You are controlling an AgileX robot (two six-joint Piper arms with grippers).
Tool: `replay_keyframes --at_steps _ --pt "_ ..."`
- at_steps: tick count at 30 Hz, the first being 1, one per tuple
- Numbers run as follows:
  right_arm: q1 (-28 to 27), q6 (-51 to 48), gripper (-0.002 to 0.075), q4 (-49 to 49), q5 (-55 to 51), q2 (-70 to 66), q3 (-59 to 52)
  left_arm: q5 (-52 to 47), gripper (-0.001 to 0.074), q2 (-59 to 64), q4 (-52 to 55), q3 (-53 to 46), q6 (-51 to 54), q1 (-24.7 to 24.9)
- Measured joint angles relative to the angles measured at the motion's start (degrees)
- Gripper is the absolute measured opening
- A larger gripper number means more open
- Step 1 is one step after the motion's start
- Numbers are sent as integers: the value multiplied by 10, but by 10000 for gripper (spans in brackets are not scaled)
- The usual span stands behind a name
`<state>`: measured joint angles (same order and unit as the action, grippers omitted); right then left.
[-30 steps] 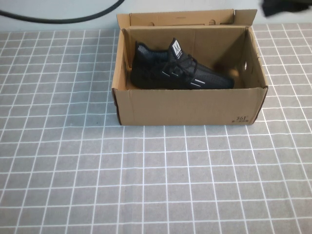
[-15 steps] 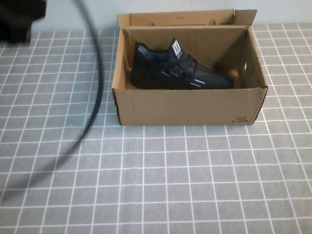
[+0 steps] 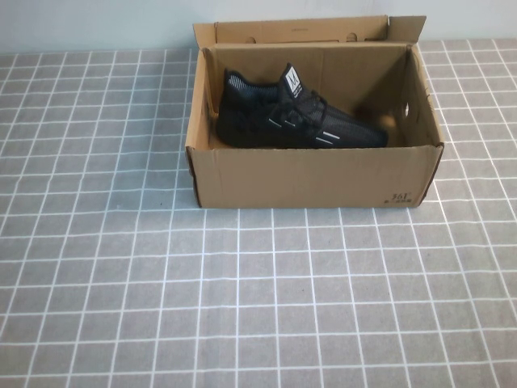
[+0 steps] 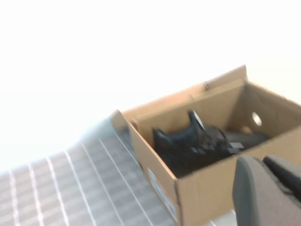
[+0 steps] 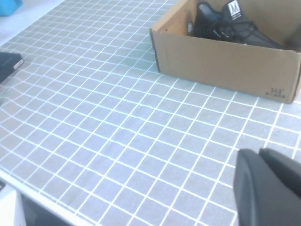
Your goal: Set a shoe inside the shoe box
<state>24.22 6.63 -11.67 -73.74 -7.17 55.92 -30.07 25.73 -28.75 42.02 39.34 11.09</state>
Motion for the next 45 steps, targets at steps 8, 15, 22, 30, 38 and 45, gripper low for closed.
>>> replay_keyframes --at_steps 8,15,22,30,38,45 --pt "0 -45 -16 -26 107 0 -69 62 -1 -204 -3 -180 5 0" --pt "0 -52 -16 -31 340 0 -224 91 -1 -263 0 -323 5 0" --pt "0 -54 -16 -33 562 -6 -395 188 -1 -263 0 -415 6 0" --pt "0 -121 -16 -23 799 -6 -534 199 -1 -263 -5 -435 7 0" --pt "0 -126 -16 -23 840 -6 -573 182 -1 -263 -5 -435 7 0" --pt "0 -127 -16 -23 787 -6 -573 182 -1 -263 -5 -435 7 0"
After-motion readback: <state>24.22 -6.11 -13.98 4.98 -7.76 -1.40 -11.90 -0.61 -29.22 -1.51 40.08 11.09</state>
